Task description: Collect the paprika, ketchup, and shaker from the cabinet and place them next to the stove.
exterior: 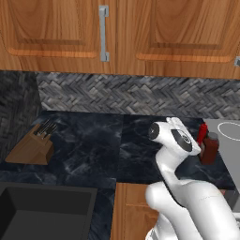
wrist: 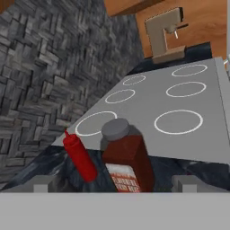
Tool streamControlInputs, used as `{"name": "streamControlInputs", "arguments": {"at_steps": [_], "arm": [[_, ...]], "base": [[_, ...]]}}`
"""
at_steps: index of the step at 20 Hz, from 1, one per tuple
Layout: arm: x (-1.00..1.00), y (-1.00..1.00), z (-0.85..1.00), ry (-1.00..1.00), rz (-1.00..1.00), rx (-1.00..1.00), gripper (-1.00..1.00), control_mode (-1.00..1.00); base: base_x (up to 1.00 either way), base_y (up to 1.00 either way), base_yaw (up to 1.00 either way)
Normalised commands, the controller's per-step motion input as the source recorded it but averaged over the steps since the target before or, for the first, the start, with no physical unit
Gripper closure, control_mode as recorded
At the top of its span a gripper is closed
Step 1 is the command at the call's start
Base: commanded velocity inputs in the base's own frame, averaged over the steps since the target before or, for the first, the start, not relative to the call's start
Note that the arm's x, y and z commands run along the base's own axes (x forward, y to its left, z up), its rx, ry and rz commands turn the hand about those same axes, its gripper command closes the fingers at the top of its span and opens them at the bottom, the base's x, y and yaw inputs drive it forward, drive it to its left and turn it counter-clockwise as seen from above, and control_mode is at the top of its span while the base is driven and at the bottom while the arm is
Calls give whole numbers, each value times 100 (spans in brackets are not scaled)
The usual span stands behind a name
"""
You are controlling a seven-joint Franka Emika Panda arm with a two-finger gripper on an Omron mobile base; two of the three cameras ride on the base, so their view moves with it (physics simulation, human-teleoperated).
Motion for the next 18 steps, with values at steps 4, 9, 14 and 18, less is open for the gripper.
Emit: {"name": "streamControlInputs", "arguments": {"at_steps": [4, 9, 14, 18], "arm": [[-57, 16, 19, 0, -3, -3, -100, -100], [-63, 13, 26, 0, -2, -2, -100, -100], [-62, 11, 28, 0, -2, -3, -100, -100], [-60, 10, 26, -1, -2, -3, -100, -100]], "base": [[0, 0, 0], [0, 0, 0], [0, 0, 0], [0, 0, 0]]}}
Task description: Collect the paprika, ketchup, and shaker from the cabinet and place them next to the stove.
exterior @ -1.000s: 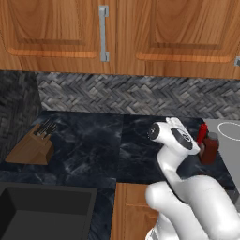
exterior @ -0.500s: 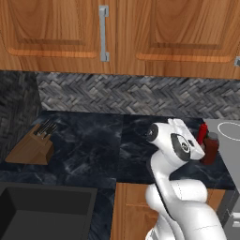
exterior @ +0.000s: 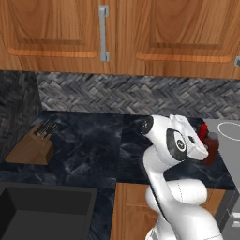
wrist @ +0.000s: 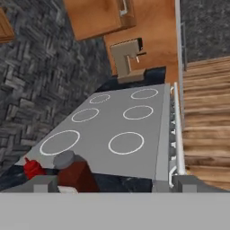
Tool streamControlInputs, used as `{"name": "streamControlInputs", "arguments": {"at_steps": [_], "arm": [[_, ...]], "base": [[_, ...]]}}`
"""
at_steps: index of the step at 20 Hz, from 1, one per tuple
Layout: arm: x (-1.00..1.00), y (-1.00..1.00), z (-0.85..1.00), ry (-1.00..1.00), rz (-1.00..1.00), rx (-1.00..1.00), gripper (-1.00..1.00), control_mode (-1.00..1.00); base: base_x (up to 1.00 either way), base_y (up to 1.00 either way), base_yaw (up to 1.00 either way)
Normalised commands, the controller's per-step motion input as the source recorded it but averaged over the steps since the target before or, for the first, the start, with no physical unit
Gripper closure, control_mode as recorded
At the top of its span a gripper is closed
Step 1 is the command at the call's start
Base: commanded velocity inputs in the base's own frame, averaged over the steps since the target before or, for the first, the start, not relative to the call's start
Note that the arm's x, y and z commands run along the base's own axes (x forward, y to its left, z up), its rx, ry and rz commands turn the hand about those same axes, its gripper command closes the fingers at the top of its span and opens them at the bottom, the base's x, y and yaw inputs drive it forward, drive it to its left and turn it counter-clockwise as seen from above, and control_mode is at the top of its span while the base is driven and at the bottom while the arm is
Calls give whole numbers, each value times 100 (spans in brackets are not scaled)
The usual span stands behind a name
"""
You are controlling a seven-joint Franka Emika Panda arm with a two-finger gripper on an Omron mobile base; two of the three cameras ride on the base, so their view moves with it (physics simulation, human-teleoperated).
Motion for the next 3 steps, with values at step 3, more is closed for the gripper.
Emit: {"name": "streamControlInputs", "arguments": {"at_steps": [3], "arm": [[-57, 7, 27, -3, -3, -4, -100, -100]], "base": [[0, 0, 0]]}}
